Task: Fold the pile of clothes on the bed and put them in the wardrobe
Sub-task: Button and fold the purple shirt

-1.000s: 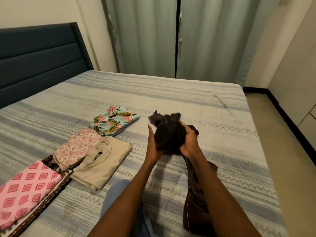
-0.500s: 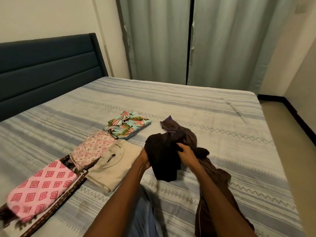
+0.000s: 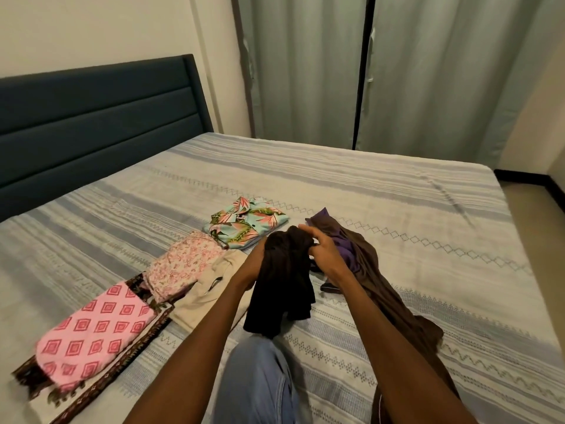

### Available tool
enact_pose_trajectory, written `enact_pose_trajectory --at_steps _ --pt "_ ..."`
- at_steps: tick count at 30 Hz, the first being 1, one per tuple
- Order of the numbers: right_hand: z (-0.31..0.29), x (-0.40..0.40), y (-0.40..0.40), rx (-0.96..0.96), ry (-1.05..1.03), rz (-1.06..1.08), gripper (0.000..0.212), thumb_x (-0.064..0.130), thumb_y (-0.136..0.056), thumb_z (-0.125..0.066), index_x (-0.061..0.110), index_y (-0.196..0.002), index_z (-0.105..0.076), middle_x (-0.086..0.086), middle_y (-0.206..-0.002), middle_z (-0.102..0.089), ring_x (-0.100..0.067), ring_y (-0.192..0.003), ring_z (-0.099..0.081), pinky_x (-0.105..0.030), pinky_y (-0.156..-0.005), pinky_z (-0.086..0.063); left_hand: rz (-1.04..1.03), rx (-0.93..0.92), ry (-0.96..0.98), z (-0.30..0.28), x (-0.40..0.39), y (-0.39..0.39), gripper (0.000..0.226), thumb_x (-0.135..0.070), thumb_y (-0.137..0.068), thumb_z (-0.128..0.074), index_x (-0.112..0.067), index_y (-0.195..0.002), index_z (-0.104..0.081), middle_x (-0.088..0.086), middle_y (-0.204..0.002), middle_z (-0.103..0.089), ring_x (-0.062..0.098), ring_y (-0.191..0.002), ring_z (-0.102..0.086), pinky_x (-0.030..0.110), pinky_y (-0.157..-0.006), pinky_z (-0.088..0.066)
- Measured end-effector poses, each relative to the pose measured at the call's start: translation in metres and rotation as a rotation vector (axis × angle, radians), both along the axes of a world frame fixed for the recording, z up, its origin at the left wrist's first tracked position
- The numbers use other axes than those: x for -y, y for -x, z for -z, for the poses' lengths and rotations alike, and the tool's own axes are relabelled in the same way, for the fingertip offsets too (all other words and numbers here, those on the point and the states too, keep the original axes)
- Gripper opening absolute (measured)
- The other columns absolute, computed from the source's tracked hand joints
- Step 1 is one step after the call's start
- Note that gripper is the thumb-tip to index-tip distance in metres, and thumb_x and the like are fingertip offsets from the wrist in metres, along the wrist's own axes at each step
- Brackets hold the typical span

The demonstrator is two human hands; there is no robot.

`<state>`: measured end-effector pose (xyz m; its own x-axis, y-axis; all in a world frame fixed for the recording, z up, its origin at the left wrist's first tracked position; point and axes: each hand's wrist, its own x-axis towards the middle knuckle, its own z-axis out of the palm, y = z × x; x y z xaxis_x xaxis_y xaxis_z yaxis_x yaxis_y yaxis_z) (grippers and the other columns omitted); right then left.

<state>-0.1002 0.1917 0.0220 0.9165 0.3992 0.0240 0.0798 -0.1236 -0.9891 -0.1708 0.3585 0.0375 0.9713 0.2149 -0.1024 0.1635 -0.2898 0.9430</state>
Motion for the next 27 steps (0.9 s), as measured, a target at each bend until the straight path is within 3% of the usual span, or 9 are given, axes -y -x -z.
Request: enact_pose_trajectory --at_steps 3,6,8,11,14,19,22,24,27 --pt "0.019 0.010 -0.007 0.081 0.099 0.156 0.057 -0.008 -0.092 -0.041 0.023 -0.139 -0.054 0.004 -0.139 -0.055 -0.027 -0.104 -0.062 -0.042 -0.083 -0.054 -0.272 -0.112 0.165 0.028 -0.017 -0.049 0.035 -0.027 -0.105 -0.039 -0.011 -0.133 -0.054 0.007 -0.134 -0.059 0.021 -0.113 -0.058 0.033 -0.097 -0.046" --pt "0.034 0.022 -0.016 0.127 0.201 0.188 0.048 0.000 -0.095 -0.043 0.024 -0.133 -0.059 0.006 -0.126 -0.062 -0.022 -0.097 -0.065 -0.041 -0.084 -0.054 -0.773 -0.192 0.603 0.042 -0.037 -0.091 0.054 -0.037 -0.104 -0.026 -0.005 -0.133 -0.057 0.016 -0.133 -0.060 0.033 -0.114 -0.059 0.040 -0.103 -0.046" --pt "0.043 0.027 -0.021 0.130 0.230 0.150 0.042 0.002 -0.096 -0.045 0.026 -0.125 -0.064 0.007 -0.118 -0.066 -0.011 -0.100 -0.065 -0.036 -0.088 -0.054 -0.840 -0.177 0.802 0.028 -0.039 -0.103 0.059 -0.039 -0.106 -0.020 -0.001 -0.141 -0.048 0.018 -0.140 -0.053 0.033 -0.125 -0.053 0.038 -0.109 -0.040" --pt "0.054 0.032 -0.027 0.115 0.235 0.124 0.032 0.006 -0.098 -0.050 0.028 -0.115 -0.068 0.004 -0.113 -0.070 -0.010 -0.103 -0.065 -0.035 -0.093 -0.053 -0.702 -0.101 0.755 0.007 -0.036 -0.113 0.053 -0.009 -0.102 -0.041 -0.003 -0.153 -0.026 0.013 -0.145 -0.045 0.034 -0.128 -0.050 0.042 -0.102 -0.046" --pt "0.067 0.036 -0.030 0.094 0.298 0.099 0.030 0.008 -0.099 -0.050 0.026 -0.114 -0.068 0.002 -0.112 -0.071 -0.014 -0.102 -0.066 -0.039 -0.092 -0.054 -0.437 -0.062 0.605 0.006 -0.042 -0.116 0.069 0.013 -0.091 -0.048 -0.013 -0.152 -0.028 0.015 -0.140 -0.049 0.030 -0.116 -0.054 0.040 -0.088 -0.052" --pt "0.083 0.044 -0.024 0.105 0.436 0.148 0.026 0.017 -0.100 -0.051 0.023 -0.118 -0.068 0.001 -0.114 -0.070 -0.017 -0.097 -0.067 -0.036 -0.082 -0.055 -0.324 -0.097 0.608 0.017 -0.039 -0.101 0.037 -0.013 -0.102 -0.050 -0.012 -0.138 -0.049 0.011 -0.127 -0.058 0.029 -0.114 -0.057 0.045 -0.094 -0.052" --pt "0.097 0.063 -0.013 0.279 0.634 0.266 0.027 0.020 -0.097 -0.054 0.023 -0.122 -0.066 -0.003 -0.120 -0.065 -0.026 -0.108 -0.062 -0.040 -0.086 -0.053 -0.260 -0.096 0.638 0.025 -0.023 -0.086 0.027 -0.021 -0.102 -0.051 -0.011 -0.126 -0.058 0.011 -0.114 -0.068 0.031 -0.102 -0.067 0.042 -0.088 -0.056" --pt "0.107 0.080 -0.003 0.353 0.883 0.331 0.038 0.030 -0.094 -0.060 0.023 -0.131 -0.060 -0.006 -0.132 -0.058 -0.031 -0.122 -0.053 -0.046 -0.097 -0.046 -0.227 -0.108 0.613 0.035 -0.007 -0.076 0.021 -0.022 -0.102 -0.050 -0.013 -0.119 -0.061 0.009 -0.108 -0.069 0.029 -0.096 -0.068 0.040 -0.083 -0.057" --pt "0.124 0.111 0.017 0.147 1.135 0.234 0.067 0.048 -0.091 -0.061 0.025 -0.149 -0.036 -0.009 -0.152 -0.035 -0.036 -0.138 -0.035 -0.050 -0.109 -0.031 -0.187 -0.189 0.612 0.056 0.018 -0.063 0.019 -0.022 -0.102 -0.049 -0.011 -0.110 -0.063 0.006 -0.099 -0.069 0.025 -0.084 -0.067 0.035 -0.072 -0.055"
